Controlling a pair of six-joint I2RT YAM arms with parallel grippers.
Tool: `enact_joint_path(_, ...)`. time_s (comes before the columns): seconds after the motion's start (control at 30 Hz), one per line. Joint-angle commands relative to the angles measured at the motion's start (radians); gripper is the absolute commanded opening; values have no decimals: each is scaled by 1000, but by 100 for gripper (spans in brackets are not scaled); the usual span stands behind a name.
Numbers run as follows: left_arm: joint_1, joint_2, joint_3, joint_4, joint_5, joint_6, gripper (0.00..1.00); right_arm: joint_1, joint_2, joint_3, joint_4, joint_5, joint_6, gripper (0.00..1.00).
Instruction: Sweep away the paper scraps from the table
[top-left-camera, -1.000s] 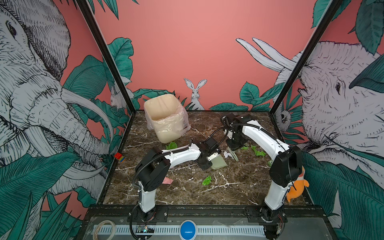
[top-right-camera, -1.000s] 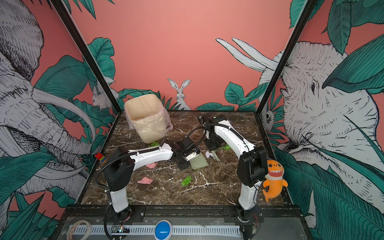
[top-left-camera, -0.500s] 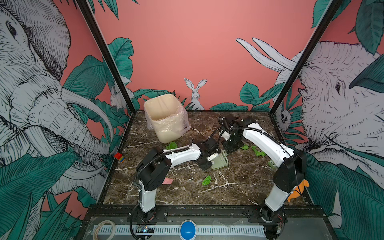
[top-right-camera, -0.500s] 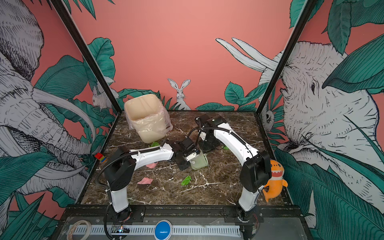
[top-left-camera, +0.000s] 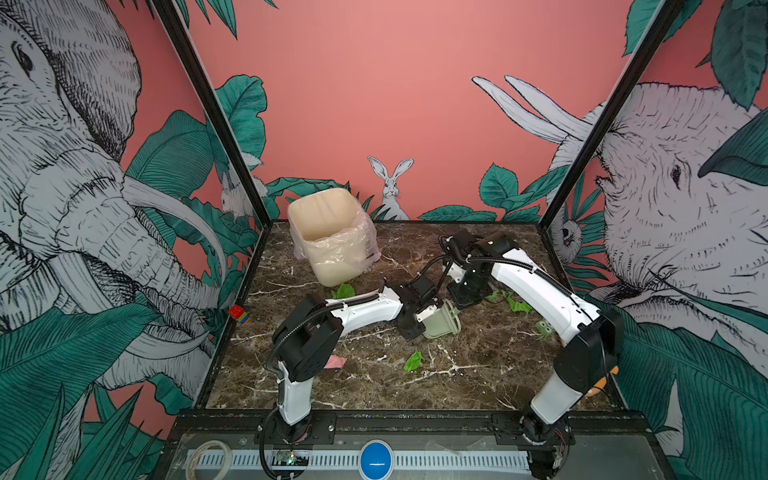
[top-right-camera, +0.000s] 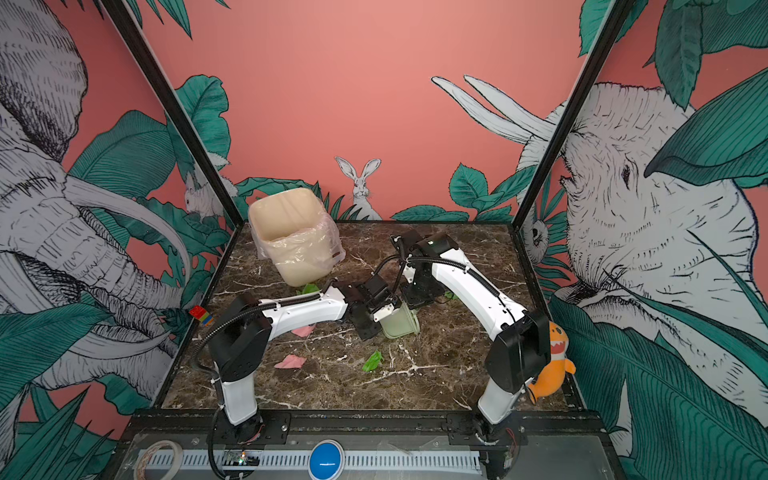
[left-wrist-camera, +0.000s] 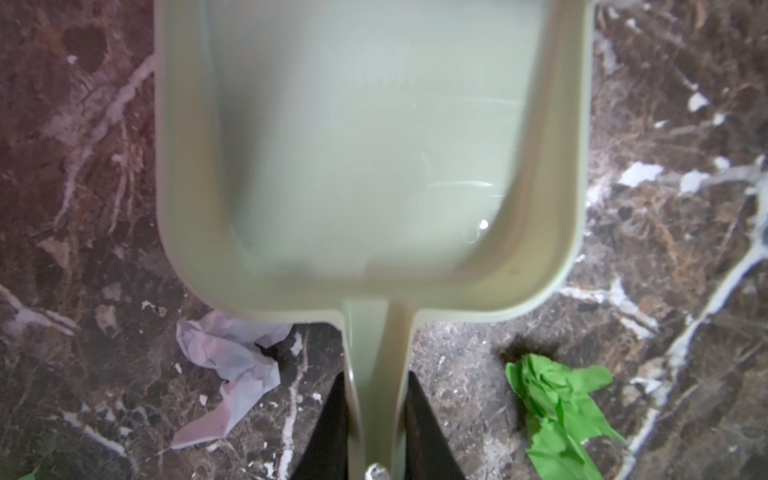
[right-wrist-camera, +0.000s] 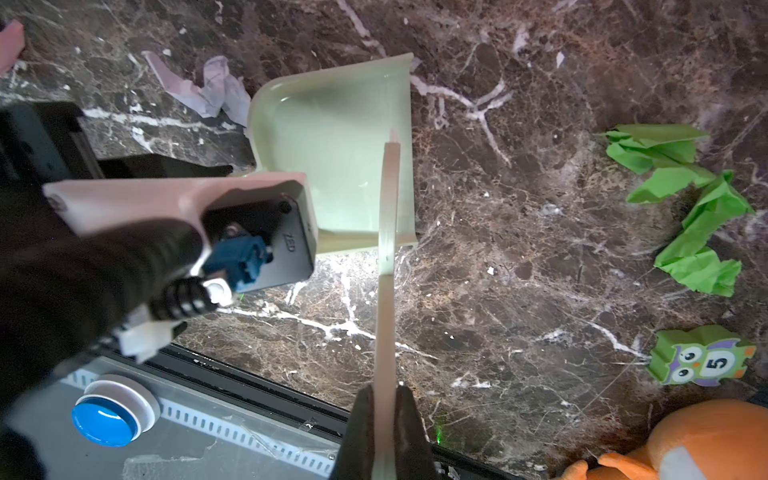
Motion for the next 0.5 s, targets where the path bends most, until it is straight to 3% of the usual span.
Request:
enact_joint_path(0.0, -6, -30, -24, -5, 6, -16, 9, -3, -36, 50, -55, 22, -41, 0)
enact_joint_path(0.47, -6, -263, -25, -148, -26, -84, 9, -88, -79, 182, -93, 39, -47, 0)
